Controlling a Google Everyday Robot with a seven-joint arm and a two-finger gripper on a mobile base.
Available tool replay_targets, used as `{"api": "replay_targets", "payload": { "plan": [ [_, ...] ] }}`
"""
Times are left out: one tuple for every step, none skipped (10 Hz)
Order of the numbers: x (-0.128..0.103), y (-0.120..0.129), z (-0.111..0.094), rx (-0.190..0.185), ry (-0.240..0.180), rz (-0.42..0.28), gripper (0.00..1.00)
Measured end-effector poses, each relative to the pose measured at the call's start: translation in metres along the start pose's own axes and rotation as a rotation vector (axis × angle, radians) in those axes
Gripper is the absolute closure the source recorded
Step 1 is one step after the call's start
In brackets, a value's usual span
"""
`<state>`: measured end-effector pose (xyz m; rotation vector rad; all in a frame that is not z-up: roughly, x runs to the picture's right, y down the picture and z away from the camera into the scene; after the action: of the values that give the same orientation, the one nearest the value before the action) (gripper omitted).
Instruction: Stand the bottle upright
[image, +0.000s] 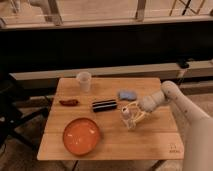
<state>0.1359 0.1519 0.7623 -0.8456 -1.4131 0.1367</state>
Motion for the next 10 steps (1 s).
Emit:
{"api": "replay_targets", "payload": {
  "plan": [
    [0.0018, -0.0005, 0.0004, -0.002, -0.008, 0.002, 1.0],
    [0.0026, -0.0015, 0.0007, -0.005, -0.02, 0.002, 1.0],
    [0.0036, -0.0016, 0.0005, -0.005, -0.028, 0.003, 1.0],
    [0.0045, -0.0017, -0.0003, -0.006, -0.036, 0.003, 1.0],
    [0.0055, -0.0013, -0.0014, -0.006, -0.042, 0.004, 1.0],
    [0.0069, -0.002, -0.002, -0.008, -0.052, 0.008, 1.0],
    [0.0075, -0.0026, -0.002, -0.011, -0.061, 0.01, 1.0],
    [0.0086, -0.0031, -0.0027, -0.013, -0.063, 0.011, 0.95],
    [0.0096, -0.0027, -0.0034, -0.015, -0.064, 0.01, 0.86],
    [0.0103, -0.0027, -0.0031, -0.015, -0.065, 0.01, 0.74]
  ]
}}
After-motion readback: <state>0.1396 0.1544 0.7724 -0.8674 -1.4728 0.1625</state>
